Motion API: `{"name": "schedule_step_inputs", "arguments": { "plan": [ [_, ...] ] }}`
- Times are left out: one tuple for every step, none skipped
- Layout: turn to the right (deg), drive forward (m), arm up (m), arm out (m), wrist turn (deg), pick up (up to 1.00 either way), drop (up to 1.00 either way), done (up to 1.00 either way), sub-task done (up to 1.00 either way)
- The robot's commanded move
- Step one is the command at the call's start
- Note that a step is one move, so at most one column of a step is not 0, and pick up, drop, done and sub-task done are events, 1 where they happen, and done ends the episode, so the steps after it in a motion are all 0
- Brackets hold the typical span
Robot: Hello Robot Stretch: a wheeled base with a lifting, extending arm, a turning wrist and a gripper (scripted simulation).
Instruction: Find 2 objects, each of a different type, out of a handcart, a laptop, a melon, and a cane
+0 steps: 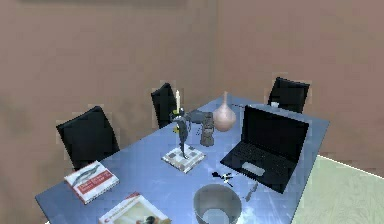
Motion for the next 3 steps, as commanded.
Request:
{"name": "schedule_step_inputs", "arguments": {
  "plan": [
    [45.0, 0.00, 0.00, 0.00, 0.0, 0.00, 0.00, 0.00, 0.00],
    [-45.0, 0.00, 0.00, 0.00, 0.0, 0.00, 0.00, 0.00, 0.00],
    [45.0, 0.00, 0.00, 0.00, 0.0, 0.00, 0.00, 0.00, 0.00]
  ]
}}
